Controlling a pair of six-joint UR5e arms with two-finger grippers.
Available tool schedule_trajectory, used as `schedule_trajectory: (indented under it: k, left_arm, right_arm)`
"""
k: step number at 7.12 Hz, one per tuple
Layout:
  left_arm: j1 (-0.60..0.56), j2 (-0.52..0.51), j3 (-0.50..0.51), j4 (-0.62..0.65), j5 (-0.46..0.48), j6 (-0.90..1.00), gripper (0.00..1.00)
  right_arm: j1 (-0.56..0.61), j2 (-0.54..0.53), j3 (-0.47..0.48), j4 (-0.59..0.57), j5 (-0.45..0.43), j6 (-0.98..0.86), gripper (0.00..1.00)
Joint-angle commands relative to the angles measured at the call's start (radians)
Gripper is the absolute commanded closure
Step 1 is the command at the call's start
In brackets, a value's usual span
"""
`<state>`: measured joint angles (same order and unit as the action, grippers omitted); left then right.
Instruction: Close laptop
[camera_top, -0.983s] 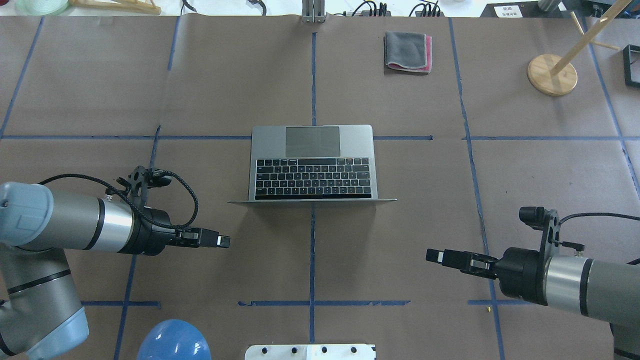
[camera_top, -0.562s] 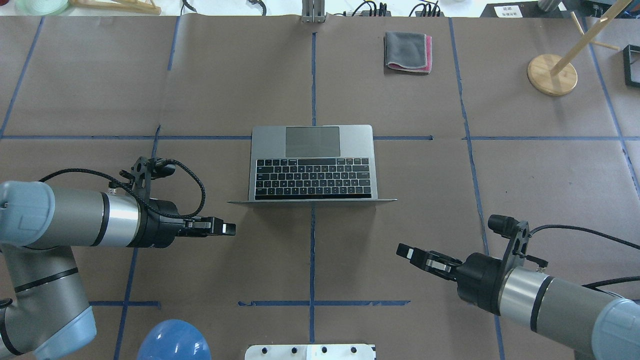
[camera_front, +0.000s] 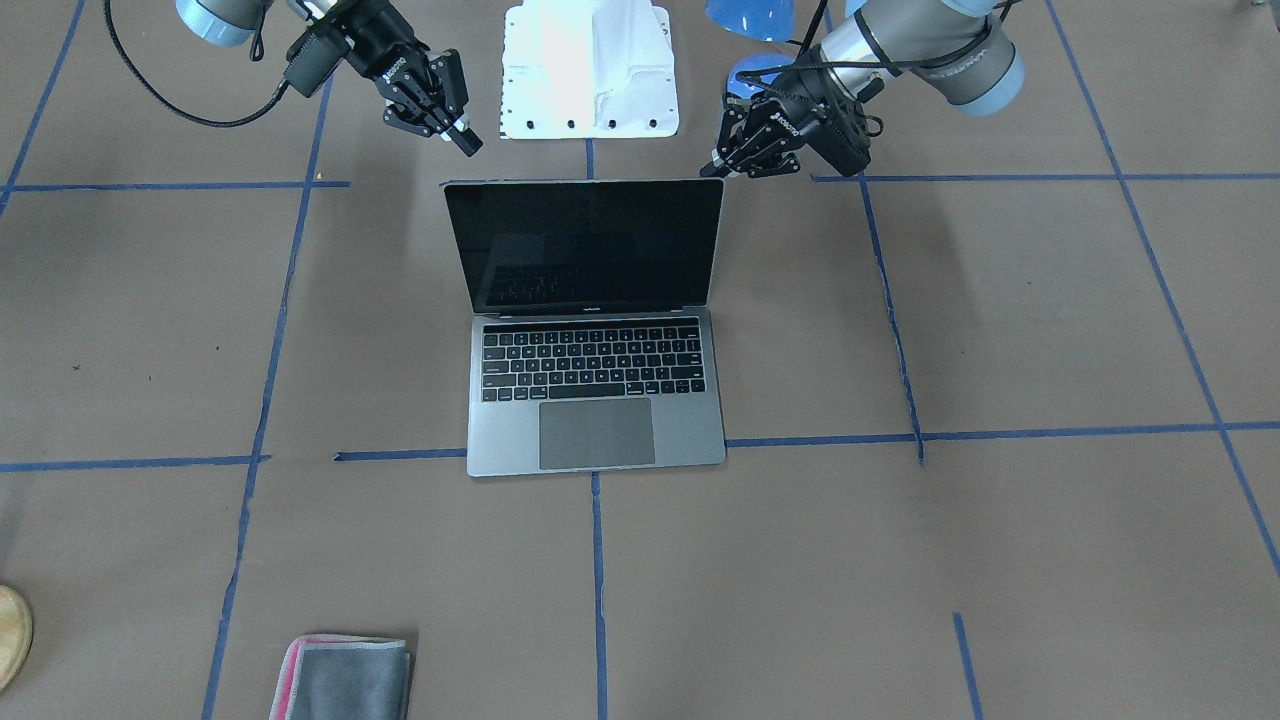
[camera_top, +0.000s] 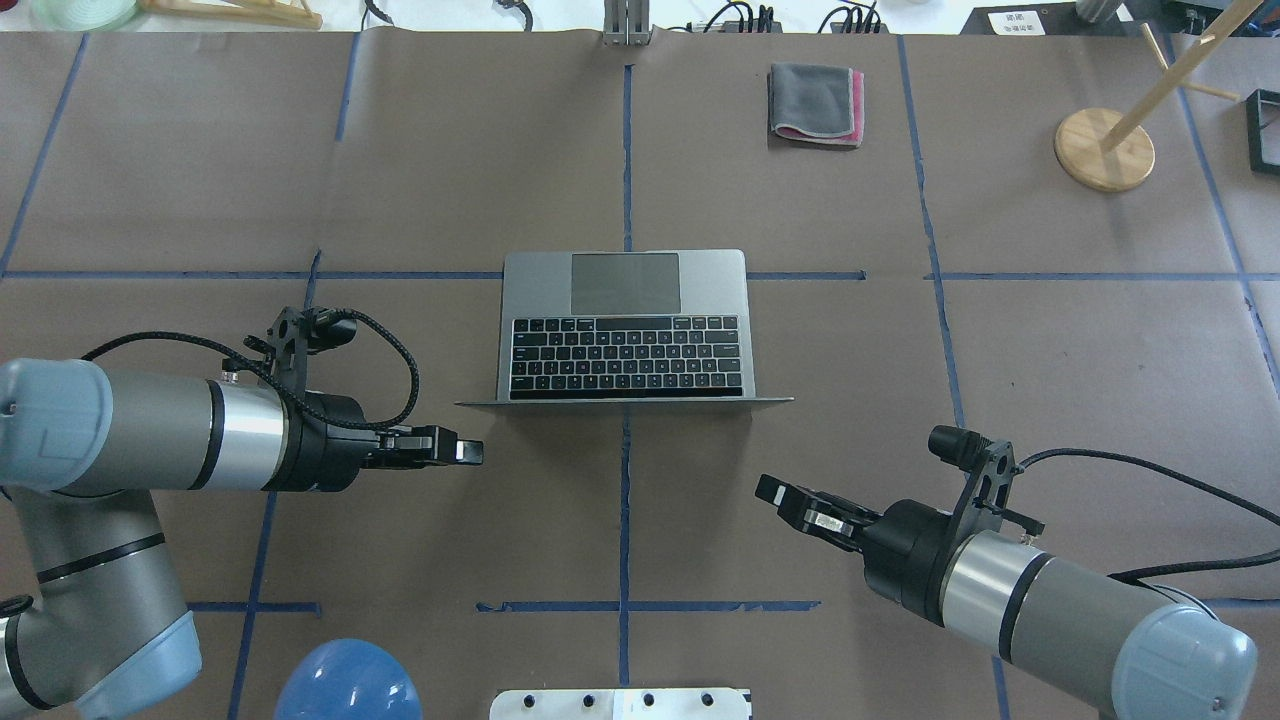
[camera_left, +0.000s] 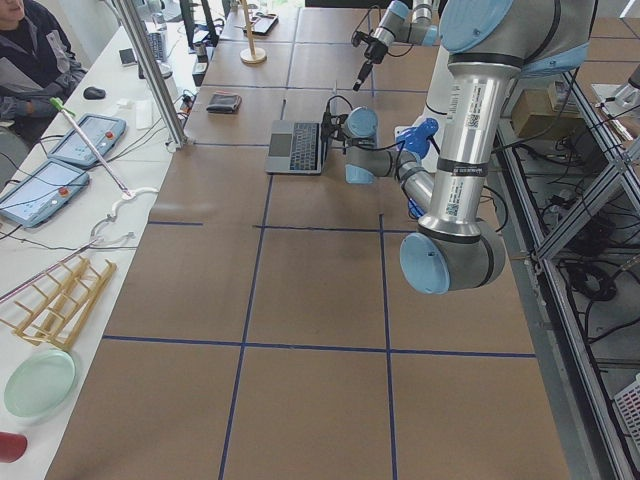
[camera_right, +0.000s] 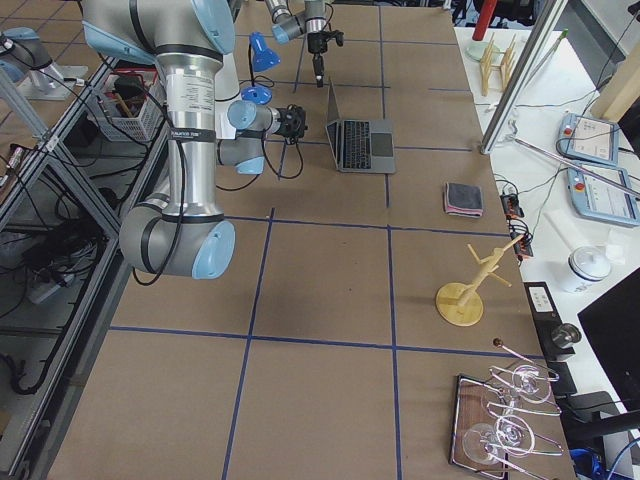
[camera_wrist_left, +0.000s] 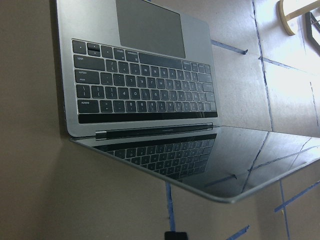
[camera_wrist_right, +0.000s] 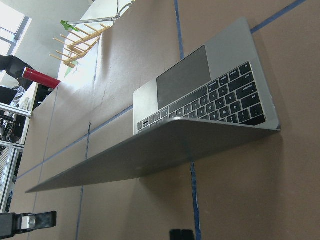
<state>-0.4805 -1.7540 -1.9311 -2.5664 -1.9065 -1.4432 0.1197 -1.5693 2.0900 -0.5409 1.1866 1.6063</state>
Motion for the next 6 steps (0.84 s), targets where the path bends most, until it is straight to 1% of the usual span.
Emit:
schedule_trajectory:
  k: [1,2,3,4,6]
  left_arm:
    - [0.003,-0.002,-0.008,0.002,0.044,-0.006,1.0]
    - [0.003,-0.001,-0.017,0.003,0.085,-0.017,1.0]
    - [0.003,-0.001,-0.019,0.003,0.108,-0.02,1.0]
    - [0.003,-0.001,-0.019,0.003,0.115,-0.02,1.0]
    - [0.003,-0.002,-0.017,0.003,0.115,-0.026,1.0]
  right_arm:
    - [0.006,0.006,-0.005,-0.002,-0.013,0.0,0.98]
    - [0.017,0.008,-0.005,-0.014,-0.016,0.0,0.98]
    - [0.038,0.046,-0.005,-0.06,-0.016,0.0,0.99]
    - [0.053,0.082,-0.005,-0.114,-0.018,0.001,0.99]
    - [0.069,0.091,-0.008,-0.139,-0.018,0.001,0.99]
